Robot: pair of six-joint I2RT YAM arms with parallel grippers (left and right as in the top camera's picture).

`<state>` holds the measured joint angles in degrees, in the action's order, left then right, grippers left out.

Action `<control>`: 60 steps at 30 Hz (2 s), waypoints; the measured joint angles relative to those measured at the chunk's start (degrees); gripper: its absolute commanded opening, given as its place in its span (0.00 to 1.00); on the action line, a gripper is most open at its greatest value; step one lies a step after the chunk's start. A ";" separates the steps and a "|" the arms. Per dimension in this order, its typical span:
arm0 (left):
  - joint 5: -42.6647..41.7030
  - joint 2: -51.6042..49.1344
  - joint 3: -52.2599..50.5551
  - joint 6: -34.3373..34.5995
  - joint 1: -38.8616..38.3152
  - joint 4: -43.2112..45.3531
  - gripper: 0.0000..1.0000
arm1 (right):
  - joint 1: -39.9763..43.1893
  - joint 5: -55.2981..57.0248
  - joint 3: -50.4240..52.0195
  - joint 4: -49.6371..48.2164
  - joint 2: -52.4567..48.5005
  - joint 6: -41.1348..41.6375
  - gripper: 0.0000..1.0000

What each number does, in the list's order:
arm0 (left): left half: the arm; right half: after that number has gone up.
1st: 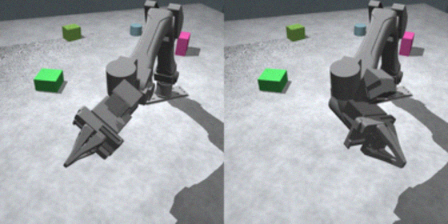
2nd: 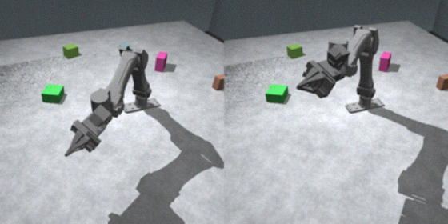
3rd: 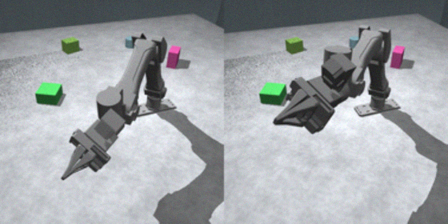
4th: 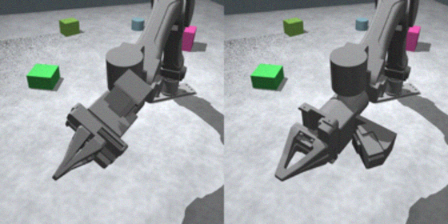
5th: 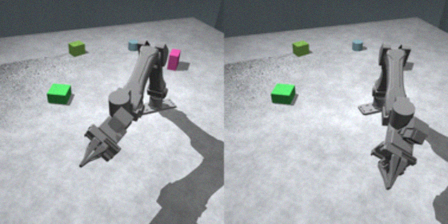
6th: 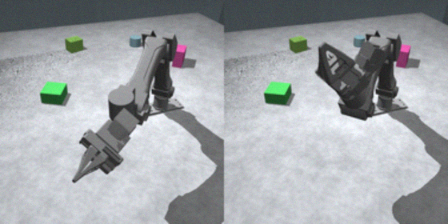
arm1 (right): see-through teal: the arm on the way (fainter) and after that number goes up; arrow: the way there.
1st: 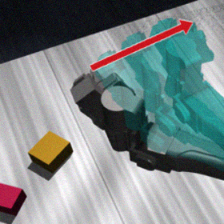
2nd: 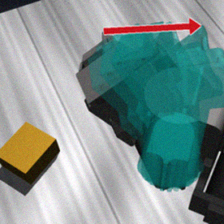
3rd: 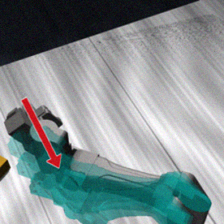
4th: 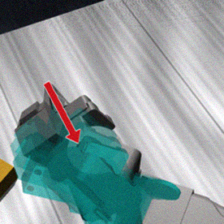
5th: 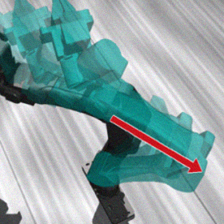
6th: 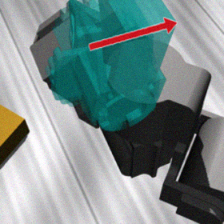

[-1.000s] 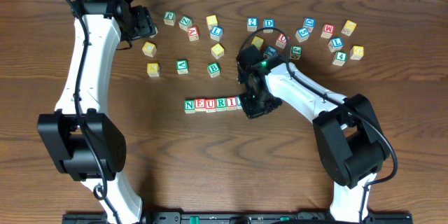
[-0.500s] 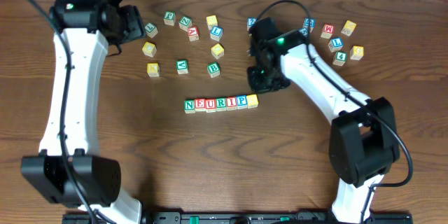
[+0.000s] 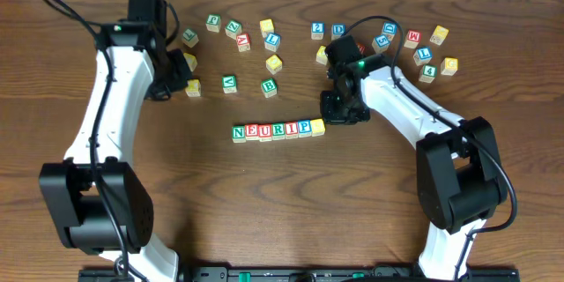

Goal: Spell out NEURIPS

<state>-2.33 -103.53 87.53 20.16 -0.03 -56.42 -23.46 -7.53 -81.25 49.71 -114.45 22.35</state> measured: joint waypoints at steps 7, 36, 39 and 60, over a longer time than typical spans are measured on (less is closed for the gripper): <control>-3.87 0.00 -7.10 -0.11 -1.57 1.84 0.08 | -0.61 -0.92 0.33 -1.84 -0.02 0.55 0.13; -8.09 -2.89 -18.71 -2.32 -7.85 14.43 0.08 | -0.68 -3.02 0.33 -2.01 -0.07 0.70 0.12; -8.33 -2.99 -18.71 -2.95 -8.68 14.45 0.08 | -0.68 -3.04 0.33 -1.77 -0.07 0.70 0.11; -9.18 -3.21 -19.58 -3.91 -11.65 14.27 0.08 | -0.48 -3.63 0.28 -1.36 -0.02 1.14 0.03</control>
<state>-11.51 -106.74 67.94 16.25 -11.68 -42.15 -23.94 -11.16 -80.97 48.36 -114.48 23.49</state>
